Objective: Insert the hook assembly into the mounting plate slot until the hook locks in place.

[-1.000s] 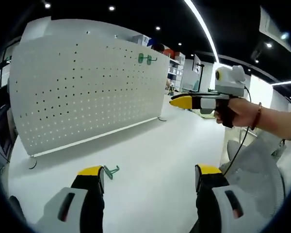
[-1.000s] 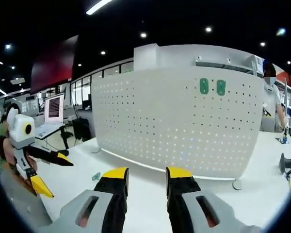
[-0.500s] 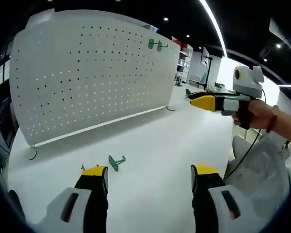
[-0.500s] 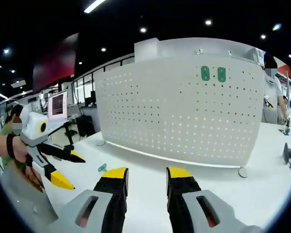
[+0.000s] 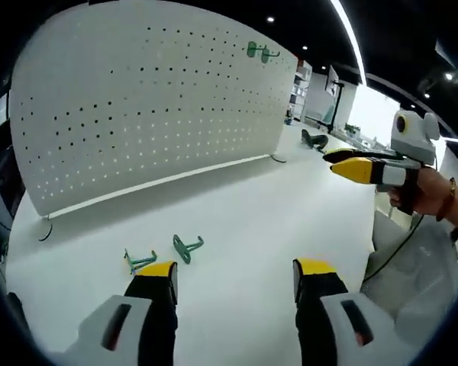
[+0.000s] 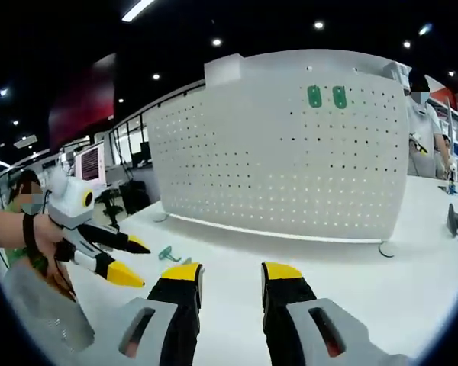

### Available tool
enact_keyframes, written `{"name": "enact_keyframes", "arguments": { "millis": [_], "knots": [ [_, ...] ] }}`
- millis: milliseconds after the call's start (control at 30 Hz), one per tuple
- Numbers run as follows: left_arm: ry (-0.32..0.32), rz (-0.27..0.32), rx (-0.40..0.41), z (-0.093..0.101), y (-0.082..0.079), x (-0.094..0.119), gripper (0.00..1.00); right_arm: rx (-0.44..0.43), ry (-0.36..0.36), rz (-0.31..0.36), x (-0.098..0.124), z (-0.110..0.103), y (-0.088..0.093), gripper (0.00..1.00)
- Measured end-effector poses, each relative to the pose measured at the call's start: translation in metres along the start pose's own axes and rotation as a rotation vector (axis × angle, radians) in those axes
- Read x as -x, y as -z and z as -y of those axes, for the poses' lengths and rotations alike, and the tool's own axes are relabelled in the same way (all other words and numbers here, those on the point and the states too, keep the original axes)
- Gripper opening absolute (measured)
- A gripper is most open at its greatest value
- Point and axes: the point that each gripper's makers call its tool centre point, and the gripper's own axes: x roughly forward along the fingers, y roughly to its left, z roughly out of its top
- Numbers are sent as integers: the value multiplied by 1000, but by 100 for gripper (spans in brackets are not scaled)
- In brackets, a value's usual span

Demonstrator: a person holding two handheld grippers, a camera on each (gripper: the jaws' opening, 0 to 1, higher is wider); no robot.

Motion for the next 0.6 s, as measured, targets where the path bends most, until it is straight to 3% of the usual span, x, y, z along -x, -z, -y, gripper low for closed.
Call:
{"name": "enact_keyframes", "arguments": {
  "millis": [600],
  "knots": [
    [-62,-45,39,-19,9,-22,54,-25,-33,-28,-1,-6,15,31]
  ]
}}
